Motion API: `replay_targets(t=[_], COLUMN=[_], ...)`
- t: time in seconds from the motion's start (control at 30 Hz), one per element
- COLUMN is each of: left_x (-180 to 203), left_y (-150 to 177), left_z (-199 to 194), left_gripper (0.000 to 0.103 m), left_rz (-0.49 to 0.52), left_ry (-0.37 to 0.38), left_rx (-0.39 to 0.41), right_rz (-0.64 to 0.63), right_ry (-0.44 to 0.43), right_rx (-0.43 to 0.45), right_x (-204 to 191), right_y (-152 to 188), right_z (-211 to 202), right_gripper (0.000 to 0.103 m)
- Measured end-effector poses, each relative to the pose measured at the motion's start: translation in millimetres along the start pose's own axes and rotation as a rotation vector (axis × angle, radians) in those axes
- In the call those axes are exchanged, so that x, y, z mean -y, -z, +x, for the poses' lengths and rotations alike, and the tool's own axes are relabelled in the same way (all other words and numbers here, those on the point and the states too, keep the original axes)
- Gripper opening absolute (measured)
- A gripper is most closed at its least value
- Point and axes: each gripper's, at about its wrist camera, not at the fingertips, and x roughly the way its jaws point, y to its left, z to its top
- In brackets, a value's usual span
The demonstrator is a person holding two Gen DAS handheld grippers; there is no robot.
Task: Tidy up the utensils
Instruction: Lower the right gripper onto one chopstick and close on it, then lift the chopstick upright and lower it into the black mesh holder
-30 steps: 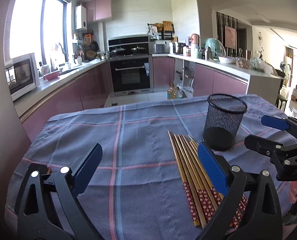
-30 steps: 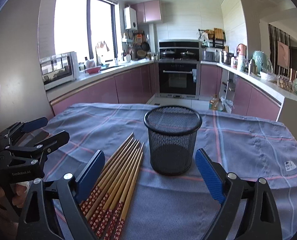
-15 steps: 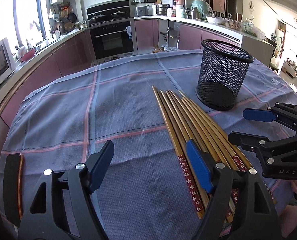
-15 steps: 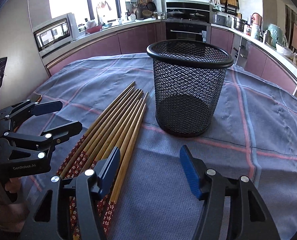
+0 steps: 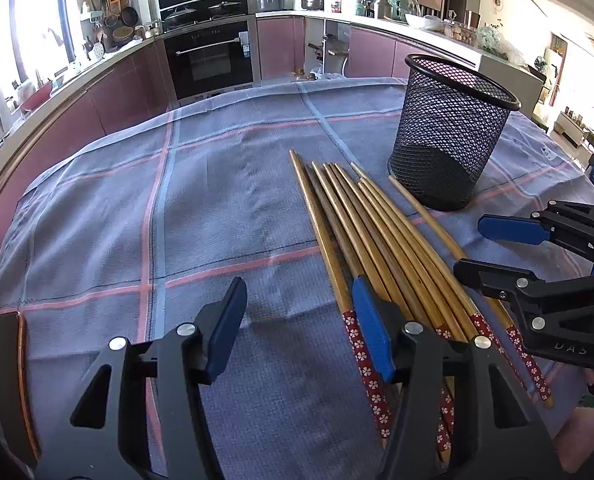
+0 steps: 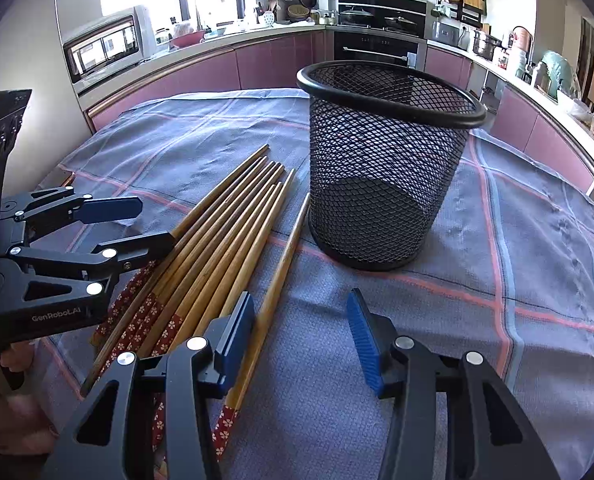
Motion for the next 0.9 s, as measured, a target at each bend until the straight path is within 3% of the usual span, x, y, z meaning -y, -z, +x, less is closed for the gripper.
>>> replay_targets(t=[0.37, 0.53, 0.9], left_x=[-2.1, 1.4, -7.7], left_y=[-28.4, -33.2, -31.5], left_z=[25.3, 29.4, -1.8], left_gripper=[0.031, 0.011, 0.008], left_rz=[-0.017, -0.039, -0.113], left_ry=[0.027, 0.053, 0.125], left_rx=[-0.035, -0.036, 0.033], right_rz=[-0.011, 0.012, 0.052], right_ry=[-0.028, -0.055, -0.12], right_rx=[-0.006, -0.001, 0.063], right_x=[-3.0, -0.6, 8.1], right_y=[-10.2, -10.6, -8.0], right_z=[8.3, 8.1, -17.2], right_gripper=[0.03, 0.008, 0.005])
